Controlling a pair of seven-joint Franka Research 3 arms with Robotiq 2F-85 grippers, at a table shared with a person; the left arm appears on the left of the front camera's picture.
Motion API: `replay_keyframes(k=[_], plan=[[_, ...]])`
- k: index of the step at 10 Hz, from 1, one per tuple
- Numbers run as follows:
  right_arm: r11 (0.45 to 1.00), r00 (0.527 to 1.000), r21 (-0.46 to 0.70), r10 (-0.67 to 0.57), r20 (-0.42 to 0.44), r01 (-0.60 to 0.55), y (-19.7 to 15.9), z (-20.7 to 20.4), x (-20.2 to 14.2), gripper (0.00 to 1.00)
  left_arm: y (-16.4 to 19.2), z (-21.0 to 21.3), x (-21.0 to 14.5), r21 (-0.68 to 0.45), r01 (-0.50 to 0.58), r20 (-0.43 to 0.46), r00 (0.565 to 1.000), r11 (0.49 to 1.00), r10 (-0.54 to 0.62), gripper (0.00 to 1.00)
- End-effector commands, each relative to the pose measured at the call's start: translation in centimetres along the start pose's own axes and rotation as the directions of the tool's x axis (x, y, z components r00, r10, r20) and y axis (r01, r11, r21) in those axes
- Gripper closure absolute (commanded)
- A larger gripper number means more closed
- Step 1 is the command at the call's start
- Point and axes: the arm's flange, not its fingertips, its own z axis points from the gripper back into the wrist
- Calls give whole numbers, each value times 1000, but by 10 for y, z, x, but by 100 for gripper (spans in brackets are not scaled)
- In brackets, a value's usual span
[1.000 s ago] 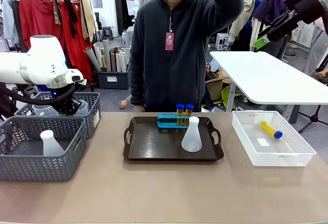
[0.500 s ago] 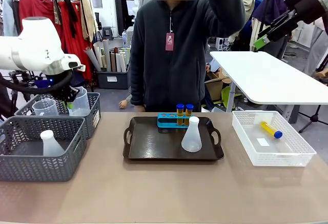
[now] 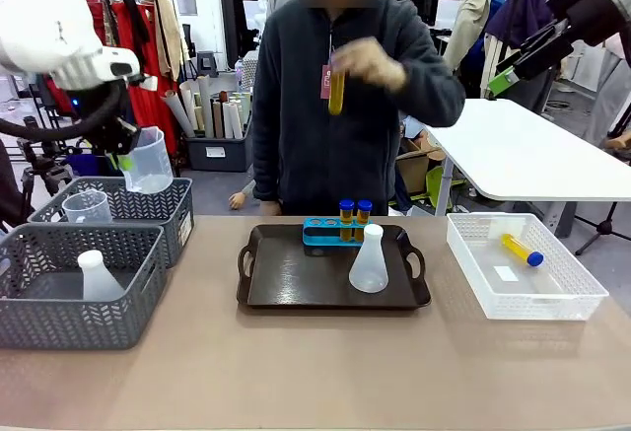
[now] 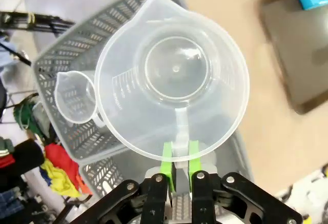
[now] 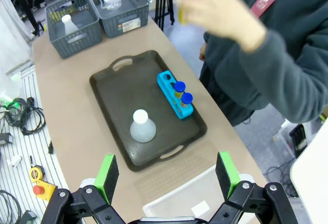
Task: Prepare the laboratory tools.
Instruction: Pick up one Large Measuring Cup and place it on the Handle tray.
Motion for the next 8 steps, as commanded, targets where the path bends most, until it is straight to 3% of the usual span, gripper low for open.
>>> replay_keyframes(k=[1, 5, 8], plan=[[1000, 1000, 3, 7, 7, -7, 1, 1, 1, 0, 3, 24, 2, -40, 42, 6, 999, 998, -42, 100], [1000, 1000, 3, 7, 7, -7, 1, 1, 1, 0, -2, 44, -3, -33, 101, -4, 995, 994, -101, 100], [1000, 1000, 3, 7, 7, -7, 1, 1, 1, 0, -5, 42, 0, -18, 56, -11, 998, 998, -56, 100]])
